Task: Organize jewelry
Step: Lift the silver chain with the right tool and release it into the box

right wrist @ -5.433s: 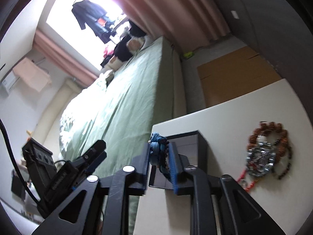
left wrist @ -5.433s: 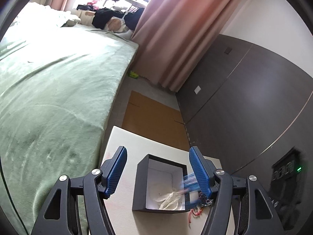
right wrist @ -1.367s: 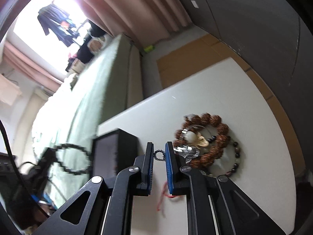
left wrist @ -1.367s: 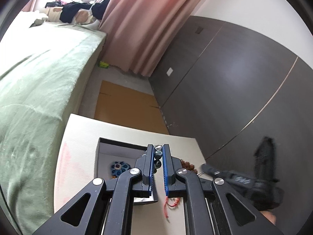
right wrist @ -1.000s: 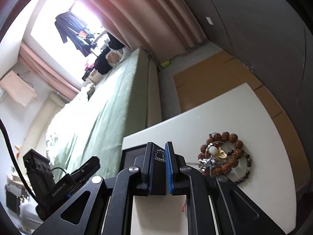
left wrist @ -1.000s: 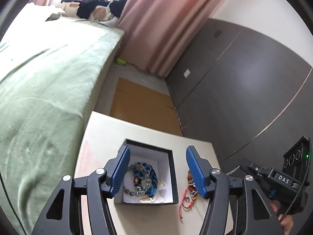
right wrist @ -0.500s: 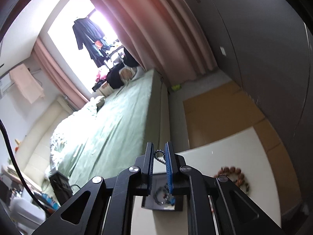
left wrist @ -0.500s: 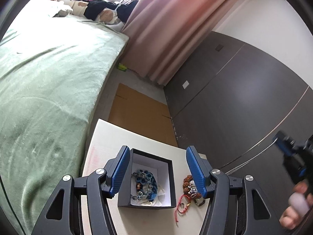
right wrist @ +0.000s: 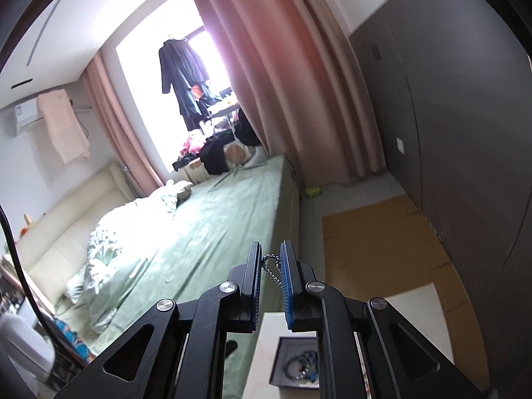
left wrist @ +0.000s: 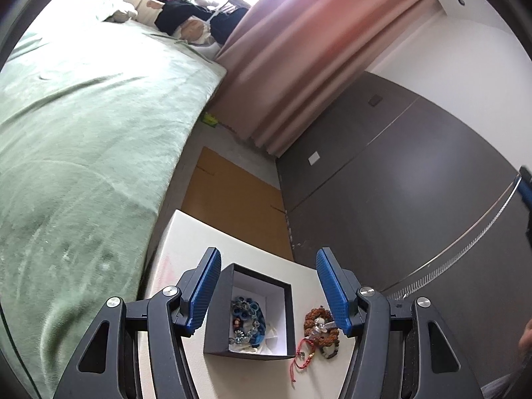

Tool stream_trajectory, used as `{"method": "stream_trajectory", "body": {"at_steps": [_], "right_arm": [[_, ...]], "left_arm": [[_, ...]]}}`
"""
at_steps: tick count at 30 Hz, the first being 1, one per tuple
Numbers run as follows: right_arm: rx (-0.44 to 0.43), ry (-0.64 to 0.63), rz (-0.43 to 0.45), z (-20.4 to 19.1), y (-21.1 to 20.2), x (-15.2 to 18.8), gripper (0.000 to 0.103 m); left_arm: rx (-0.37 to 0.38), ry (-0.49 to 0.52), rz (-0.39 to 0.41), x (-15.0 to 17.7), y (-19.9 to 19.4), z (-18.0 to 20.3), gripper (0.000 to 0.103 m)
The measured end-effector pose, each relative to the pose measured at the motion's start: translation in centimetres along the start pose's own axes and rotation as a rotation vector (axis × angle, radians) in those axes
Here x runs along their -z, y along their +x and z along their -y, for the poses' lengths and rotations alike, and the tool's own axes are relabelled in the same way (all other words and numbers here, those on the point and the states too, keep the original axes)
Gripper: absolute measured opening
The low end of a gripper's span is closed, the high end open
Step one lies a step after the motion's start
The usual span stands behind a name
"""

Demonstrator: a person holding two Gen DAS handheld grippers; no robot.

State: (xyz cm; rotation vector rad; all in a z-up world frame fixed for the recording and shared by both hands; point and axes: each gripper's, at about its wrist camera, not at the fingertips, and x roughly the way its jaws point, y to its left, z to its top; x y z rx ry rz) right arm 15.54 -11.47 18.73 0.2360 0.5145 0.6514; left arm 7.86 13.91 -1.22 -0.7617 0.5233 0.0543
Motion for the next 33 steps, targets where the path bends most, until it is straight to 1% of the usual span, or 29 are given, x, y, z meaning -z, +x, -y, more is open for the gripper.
{"method": "stream_trajectory", "body": {"at_steps": [7,10,13,24,33], "right_arm": [[-0.013,-0.069,0.061,-4.6,-1.5,-2.6,0.012],[-0.022,-0.094,0.073,-6.3,-1.3,-3.0,0.013],[-0.029,-0.108,0.067,-7.3,-0.6,-3.0,0.012],[-0.048,-0.109,0.009,-8.0,2.7,-1.5,0.013],[-0.065,-0.092,-0.041,-7.7,5.8,-0.8,0.013]], "left_arm": [[0.014,-0.034,0.020,-0.7,-1.1,-0.8,0.061],[0.013,-0.047,0.026,-0.9,-1.5,-1.2,0.061],[0.016,-0.058,0.032,-1.1,-1.9,-1.6,0.061],[0.006,-0.083,0.049,-1.6,-2.7,-2.5,0.061],[0.003,-0.096,0.047,-1.8,-2.1,-2.7,0.061]]}}
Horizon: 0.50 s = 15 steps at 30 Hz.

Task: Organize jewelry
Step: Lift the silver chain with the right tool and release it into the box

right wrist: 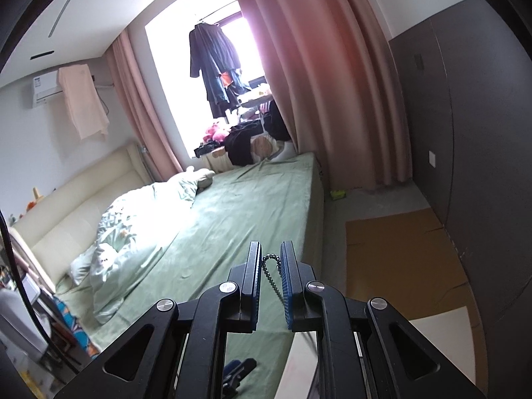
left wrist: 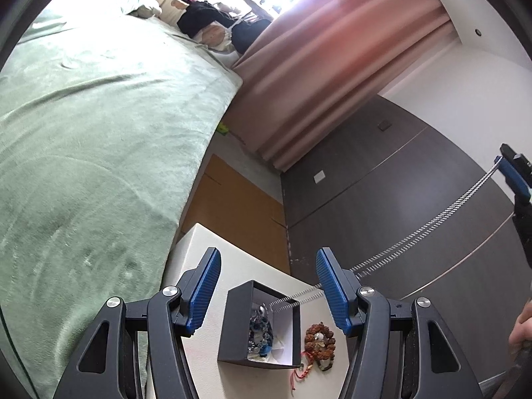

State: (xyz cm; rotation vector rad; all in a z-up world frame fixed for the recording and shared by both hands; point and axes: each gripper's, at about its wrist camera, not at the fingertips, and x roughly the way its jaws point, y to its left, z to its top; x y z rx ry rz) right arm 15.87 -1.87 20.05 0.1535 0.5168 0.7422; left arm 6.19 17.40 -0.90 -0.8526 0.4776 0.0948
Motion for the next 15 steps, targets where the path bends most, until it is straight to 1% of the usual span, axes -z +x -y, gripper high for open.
{"method": "stream_trajectory", "body": {"at_steps": [3,7,13,15], "right_arm": [[0.001,0.013,-0.013,0.7,0.6,0.4,0.013],[0.007,0.041,-0.064,2.1,2.5,2.2,0.013],[-0.002,0.134,-0.189,5.9,6.1,7.4,0.013],[-0.004,0.154,-0.214,6.8,6.9,8.8,0.013]], "left_arm": [[-0.001,0.006,-0.004,0.0,0.2,0.1,0.061],[-0.008,0.008,-0.005,0.1,0.2,0.0,0.061],[-0.021,-0.013,-0.001,0.0,0.1,-0.5,0.061],[-0.019,-0.028,-0.001,0.0,0.1,-0.7,0.061]]}}
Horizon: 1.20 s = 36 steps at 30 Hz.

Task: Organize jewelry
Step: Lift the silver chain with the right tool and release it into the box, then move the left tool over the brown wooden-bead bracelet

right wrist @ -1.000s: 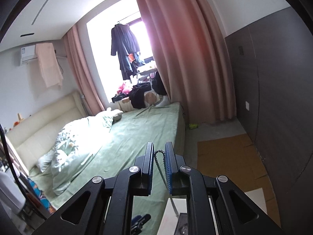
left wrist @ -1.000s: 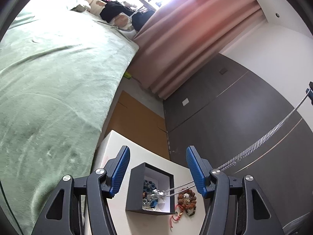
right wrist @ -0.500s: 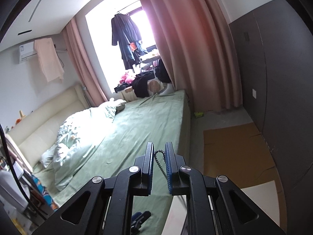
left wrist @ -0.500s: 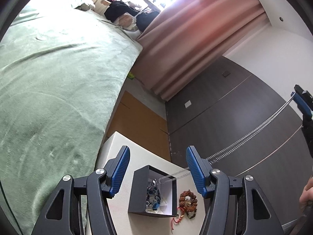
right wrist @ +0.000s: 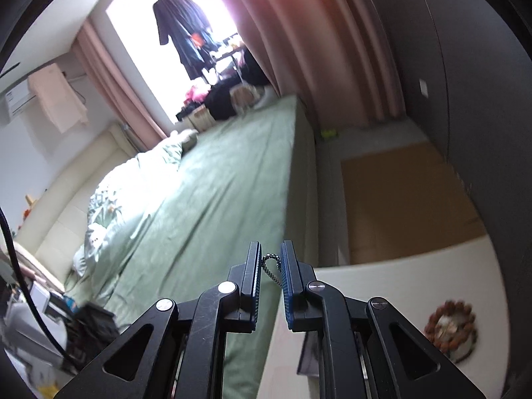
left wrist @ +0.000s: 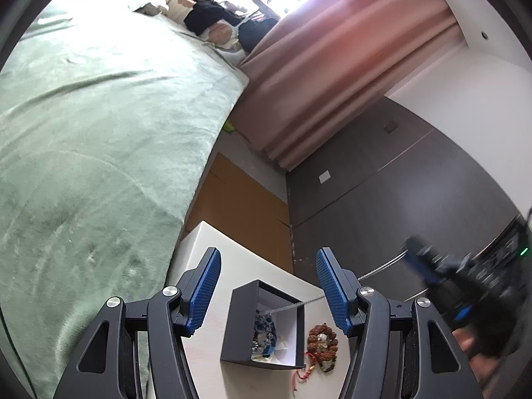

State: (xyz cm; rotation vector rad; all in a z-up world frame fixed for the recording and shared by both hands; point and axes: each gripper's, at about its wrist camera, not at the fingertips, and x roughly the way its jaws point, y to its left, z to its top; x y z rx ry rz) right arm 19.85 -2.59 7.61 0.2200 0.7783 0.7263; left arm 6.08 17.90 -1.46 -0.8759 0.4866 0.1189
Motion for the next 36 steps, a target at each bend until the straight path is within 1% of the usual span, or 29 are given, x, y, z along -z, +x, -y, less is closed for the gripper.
{"method": "stream_trajectory", "body": {"at_steps": [5,6,7,9,10,14,15,16,18,20,23,25,26,31,36], "right_arm": [[-0.035,0.048,-0.052,2.8,2.3,2.3,0.015],[-0.036,0.052,-0.073,3.3,2.6,2.6,0.022],[-0.035,0.056,-0.094,3.8,2.9,3.0,0.035],[-0.026,0.068,-0.092,5.0,2.7,3.6,0.047],[-0.014,0.071,-0.082,5.5,2.2,4.0,0.050],[0.015,0.097,-0.075,7.9,0.6,5.2,0.052],[0.026,0.105,-0.073,8.6,0.1,5.6,0.056],[0.038,0.117,-0.066,9.5,-0.6,6.1,0.065],[0.063,0.136,-0.055,10.7,-1.5,6.6,0.072],[0.084,0.146,-0.050,11.7,-2.3,6.9,0.072],[0.118,0.162,-0.056,13.0,-3.1,7.6,0.073],[0.126,0.177,-0.062,14.2,-3.8,8.5,0.079],[0.132,0.181,-0.064,14.6,-4.0,8.7,0.079],[0.185,0.234,-0.080,17.8,-5.5,10.0,0.080],[0.236,0.277,-0.081,20.4,-7.1,11.1,0.080]], "left_arm": [[-0.030,0.024,0.000,0.1,0.3,0.3,0.061],[-0.033,0.030,-0.003,0.2,0.5,0.5,0.061],[-0.039,0.038,-0.008,0.4,0.7,0.7,0.061],[-0.048,0.055,-0.021,0.7,1.3,1.1,0.061],[-0.052,0.066,-0.029,1.0,1.7,1.4,0.061],[-0.064,0.136,-0.061,2.4,3.0,3.4,0.061],[-0.066,0.152,-0.068,2.7,3.2,3.8,0.061],[-0.067,0.176,-0.078,3.1,3.5,4.4,0.062],[-0.076,0.218,-0.089,4.1,4.0,5.5,0.070],[-0.080,0.245,-0.102,4.8,4.5,6.3,0.075],[-0.081,0.292,-0.126,6.0,5.4,7.7,0.076],[-0.082,0.313,-0.145,6.9,6.1,8.4,0.076],[-0.081,0.322,-0.155,7.3,6.4,8.8,0.076],[-0.086,0.383,-0.186,9.4,7.7,10.6,0.083],[-0.091,0.452,-0.215,11.4,9.0,12.5,0.083]]}}
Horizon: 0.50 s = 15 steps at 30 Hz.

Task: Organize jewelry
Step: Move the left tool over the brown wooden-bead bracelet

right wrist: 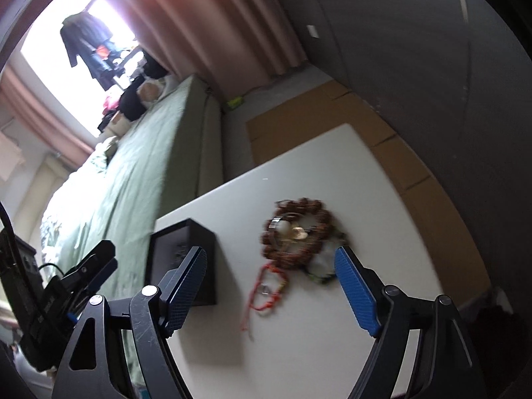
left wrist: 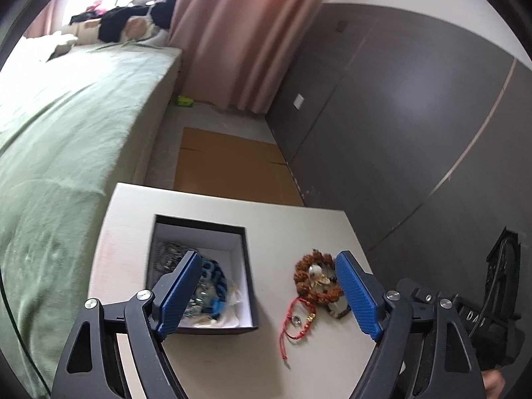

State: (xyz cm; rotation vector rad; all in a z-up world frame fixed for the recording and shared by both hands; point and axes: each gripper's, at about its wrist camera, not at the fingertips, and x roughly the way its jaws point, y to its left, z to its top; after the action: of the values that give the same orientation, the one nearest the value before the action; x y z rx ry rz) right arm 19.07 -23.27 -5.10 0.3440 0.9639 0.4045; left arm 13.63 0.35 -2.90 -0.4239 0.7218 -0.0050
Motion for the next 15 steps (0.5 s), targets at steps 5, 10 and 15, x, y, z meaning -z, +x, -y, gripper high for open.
{"method": "stream_trajectory", "body": {"at_steps": [5,10,15], "right_arm": [[0.025,0.041,0.001,2.1,-0.7,-0.5,0.080],[0.051,0.092,0.008,4.2,-1.0,-1.5,0.080],[0.030,0.171,-0.013,6.4,-0.4,-1.8,0.080]], "left_arm": [[0.002,0.043,-0.031,0.8,1.5,1.8,0.083],[0.010,0.102,-0.048,1.0,2.9,3.6,0.083],[0.038,0.132,-0.116,1.5,5.4,5.2,0.075]]}}
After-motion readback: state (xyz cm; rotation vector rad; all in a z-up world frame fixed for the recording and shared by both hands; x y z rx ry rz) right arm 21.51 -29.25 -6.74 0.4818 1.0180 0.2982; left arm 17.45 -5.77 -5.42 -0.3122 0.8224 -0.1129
